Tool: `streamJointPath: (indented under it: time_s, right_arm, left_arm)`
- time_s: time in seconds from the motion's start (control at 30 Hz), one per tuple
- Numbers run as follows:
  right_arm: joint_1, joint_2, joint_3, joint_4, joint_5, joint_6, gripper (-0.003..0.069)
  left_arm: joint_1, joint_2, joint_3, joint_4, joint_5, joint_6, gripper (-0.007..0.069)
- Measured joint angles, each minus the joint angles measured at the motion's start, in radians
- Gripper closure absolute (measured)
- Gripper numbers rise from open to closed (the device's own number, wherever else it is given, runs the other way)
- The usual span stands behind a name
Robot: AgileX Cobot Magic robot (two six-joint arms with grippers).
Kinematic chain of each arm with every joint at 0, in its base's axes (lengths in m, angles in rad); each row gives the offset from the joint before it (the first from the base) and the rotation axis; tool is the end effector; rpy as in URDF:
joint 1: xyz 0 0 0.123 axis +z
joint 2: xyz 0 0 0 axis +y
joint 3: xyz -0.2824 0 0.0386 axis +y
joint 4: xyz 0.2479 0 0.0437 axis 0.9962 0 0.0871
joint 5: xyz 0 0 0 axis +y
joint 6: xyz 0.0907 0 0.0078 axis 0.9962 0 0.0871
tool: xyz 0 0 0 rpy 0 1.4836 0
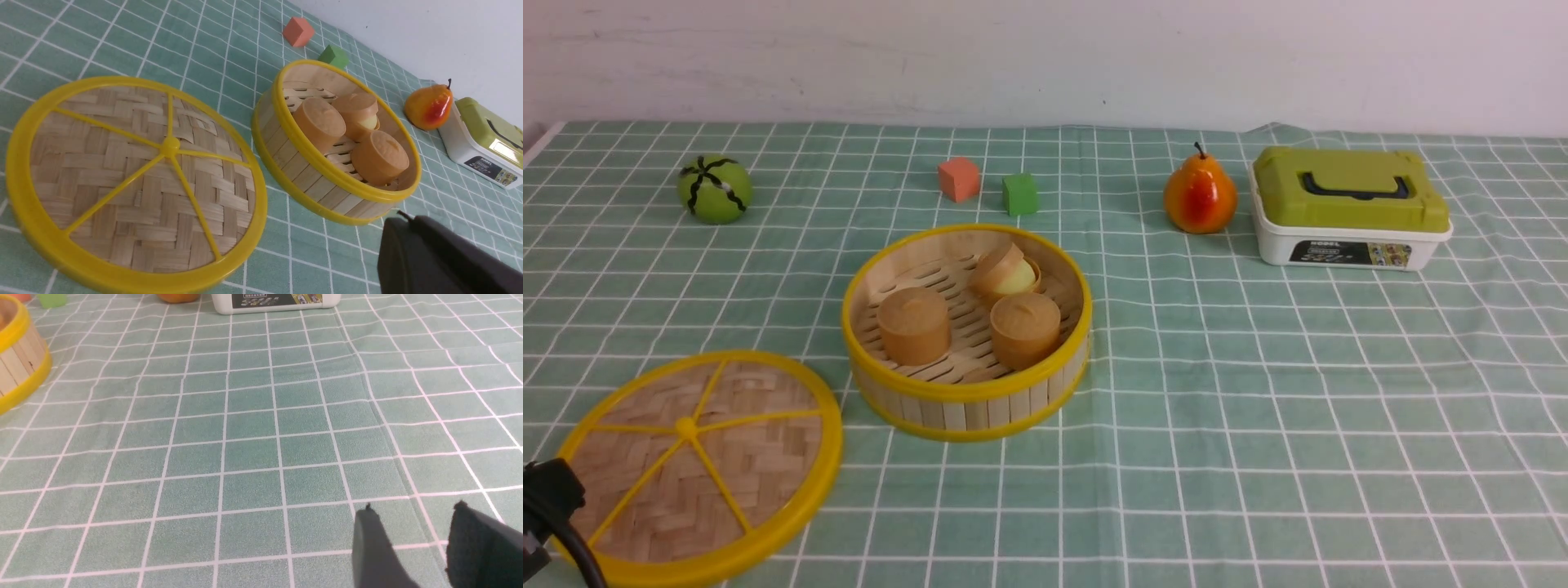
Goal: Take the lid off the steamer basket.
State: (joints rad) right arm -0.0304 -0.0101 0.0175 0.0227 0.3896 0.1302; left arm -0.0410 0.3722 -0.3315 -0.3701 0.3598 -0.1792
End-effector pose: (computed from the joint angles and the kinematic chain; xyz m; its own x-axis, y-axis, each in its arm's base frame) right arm 0.0521 -0.0008 0.1727 -0.2978 0.1597 -0.9412 0.0678 0.9869 0.1461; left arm 0.0864 -0.0152 0.2692 -0.3294 -0.4862 -0.8094 -0.0037 0.8579 -0.5138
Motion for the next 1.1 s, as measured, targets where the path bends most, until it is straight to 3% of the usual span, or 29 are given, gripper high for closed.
streamJointPath:
  time_s: [0.13,0.27,0.5,0.57,0.73,1.1]
  right_arm:
    - [0.000,0.000,0.000,0.000,0.000,0.000,0.0418]
    - [0.000,0.000,0.000,0.000,0.000,0.000,0.0418]
    - [0.000,0.000,0.000,0.000,0.000,0.000,0.0418]
    - [0.000,0.000,0.000,0.000,0.000,0.000,0.0418]
    - [0.000,0.000,0.000,0.000,0.000,0.000,0.0418]
    - [0.000,0.000,0.000,0.000,0.000,0.000,0.0418]
  left_arm:
    - [0.000,0.000,0.005,0.040,-0.009,0.000,0.0637]
    - [0.000,-0.010,0.067,0.159,-0.039,-0.030,0.0637]
    - [0.000,-0.186,0.258,0.404,-0.100,-0.278,0.0637]
    - [0.000,-0.262,0.308,0.445,-0.105,-0.302,0.0636]
    - [0.000,-0.375,0.357,0.453,-0.089,-0.285,0.0634]
    - [0.000,-0.383,0.361,0.451,0.017,-0.216,0.0626]
